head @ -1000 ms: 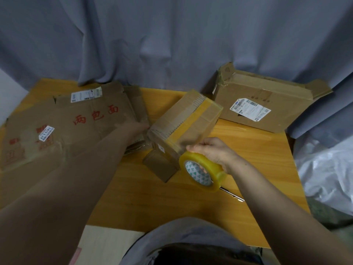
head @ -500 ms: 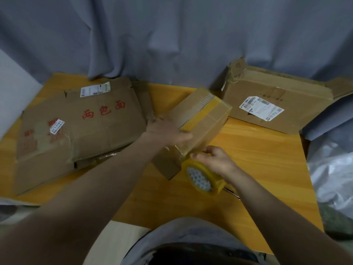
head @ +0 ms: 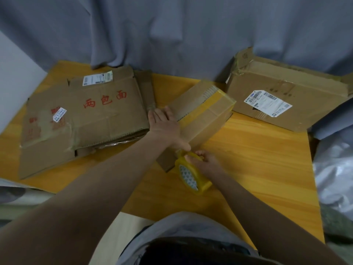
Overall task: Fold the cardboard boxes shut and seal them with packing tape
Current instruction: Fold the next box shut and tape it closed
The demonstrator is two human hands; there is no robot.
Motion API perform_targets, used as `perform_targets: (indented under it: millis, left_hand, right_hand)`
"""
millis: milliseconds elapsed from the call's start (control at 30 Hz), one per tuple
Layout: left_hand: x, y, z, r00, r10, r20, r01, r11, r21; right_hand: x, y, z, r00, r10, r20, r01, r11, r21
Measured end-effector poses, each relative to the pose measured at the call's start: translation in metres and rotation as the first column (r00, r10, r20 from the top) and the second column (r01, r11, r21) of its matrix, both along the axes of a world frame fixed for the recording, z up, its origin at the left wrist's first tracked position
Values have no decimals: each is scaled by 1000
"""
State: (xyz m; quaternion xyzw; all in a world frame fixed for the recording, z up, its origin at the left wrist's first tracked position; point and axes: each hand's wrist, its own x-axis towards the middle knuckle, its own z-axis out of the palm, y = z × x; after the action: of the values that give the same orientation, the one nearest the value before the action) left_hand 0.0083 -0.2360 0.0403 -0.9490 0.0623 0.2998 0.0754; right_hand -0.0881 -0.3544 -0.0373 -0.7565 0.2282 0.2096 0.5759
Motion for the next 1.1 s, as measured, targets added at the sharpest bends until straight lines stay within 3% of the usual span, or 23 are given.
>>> perform_targets:
  millis: [100, 167, 233, 267, 333, 433, 500, 567, 700, 800, 867, 967, 1033, 1100]
  left_hand:
    - [1, -1, 0, 1000, 0, 25, 0, 1000, -5]
    - [0, -1, -1, 999, 6, 36, -7, 1000, 2]
    - [3, -1, -9, 995, 34, 90, -33, 999, -4]
    - [4, 0, -14, 990, 46, 134, -44, 999, -15]
    - [7, 1, -23, 978, 60, 199, -54, 998, -38]
    - [5, 0, -27, 975, 51, 216, -46, 999, -28]
    - [3, 2, -24, 972, 42, 232, -40, 999, -17]
    - [3, 6, -22, 979, 6, 203, -2, 1000, -18]
    - [0, 13, -15, 980, -97, 173, 98, 995, -2]
    - [-7, 8, -9, 957, -234, 169, 235, 972, 13]
    - [-9, 3, -6, 931, -313, 186, 319, 948, -1]
    - [-6, 2, -5, 893, -408, 189, 424, 905, -48]
    - [0, 2, -3, 875, -472, 106, 478, 877, -47]
    - [4, 2, -1, 866, -493, 87, 497, 866, -46]
  right_hand:
    - [-7, -2, -1, 998, -30, 46, 28, 998, 58]
    - [-13, -14, -3, 979, -196, 48, 193, 979, 59]
    - [-23, -34, -11, 954, -286, 94, 292, 954, -67]
    - [-30, -45, -17, 972, -216, 92, 231, 953, -196]
    - [-44, -63, -28, 997, 46, -57, -67, 890, -450]
    - [-63, -70, -42, 905, 279, -322, -424, 663, -617]
    - [-69, -67, -46, 883, 325, -338, -468, 574, -672]
    - [-71, -67, -47, 894, 319, -315, -446, 570, -690]
    - [-80, -82, -47, 950, 124, -287, -280, 747, -603]
    - [-99, -99, -47, 946, -250, -207, 138, 887, -441]
    - [-108, -102, -43, 886, -452, -101, 404, 862, -306]
    - [-97, -92, -15, 769, -629, 117, 638, 766, -78]
    - [-77, -76, 19, 708, -668, 229, 664, 740, 108]
    - [-52, -57, 57, 723, -619, 305, 574, 785, 232]
